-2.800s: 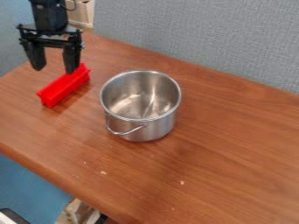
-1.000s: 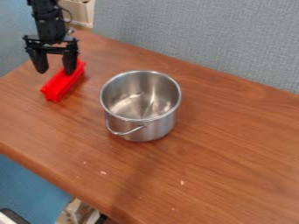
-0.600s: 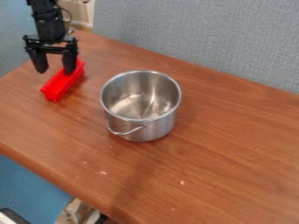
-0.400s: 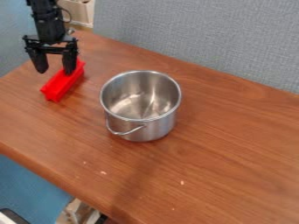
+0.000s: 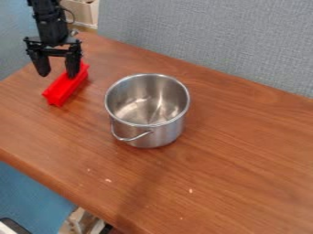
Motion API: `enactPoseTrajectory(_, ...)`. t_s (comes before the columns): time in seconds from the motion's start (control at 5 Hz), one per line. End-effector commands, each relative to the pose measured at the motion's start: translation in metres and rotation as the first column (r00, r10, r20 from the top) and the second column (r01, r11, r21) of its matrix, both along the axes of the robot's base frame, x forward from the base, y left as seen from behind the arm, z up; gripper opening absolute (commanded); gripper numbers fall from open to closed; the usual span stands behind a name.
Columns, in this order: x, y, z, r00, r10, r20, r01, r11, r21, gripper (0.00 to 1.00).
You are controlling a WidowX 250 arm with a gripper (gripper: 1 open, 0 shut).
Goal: Put the red object in the metal pot
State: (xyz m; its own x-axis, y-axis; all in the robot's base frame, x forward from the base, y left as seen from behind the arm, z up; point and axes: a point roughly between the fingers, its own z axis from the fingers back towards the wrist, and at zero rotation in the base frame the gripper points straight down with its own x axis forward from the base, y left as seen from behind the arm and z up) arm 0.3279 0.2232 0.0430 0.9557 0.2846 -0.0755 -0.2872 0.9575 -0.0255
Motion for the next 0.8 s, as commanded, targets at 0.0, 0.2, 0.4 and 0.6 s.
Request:
enactPoseTrajectory(0.0, -0.004, 0.009, 0.0039, 0.999, 0.035, 0.012, -0.035, 0.999, 0.028, 1.0)
enactPoseTrajectory(0.2, -0.005, 0.0087, 0.0032, 0.999, 0.038, 0.008, -0.038, 0.999, 0.03, 1.0)
enactPoseTrajectory(0.4, -0.0059, 0.0087, 0.0023, 0.999, 0.042, 0.004, -0.042, 0.999, 0.031, 1.0)
enactPoseTrajectory(0.6, -0.0066, 0.0087, 0.0012, 0.999, 0.044, 0.0, -0.044, 0.998, 0.033, 1.0)
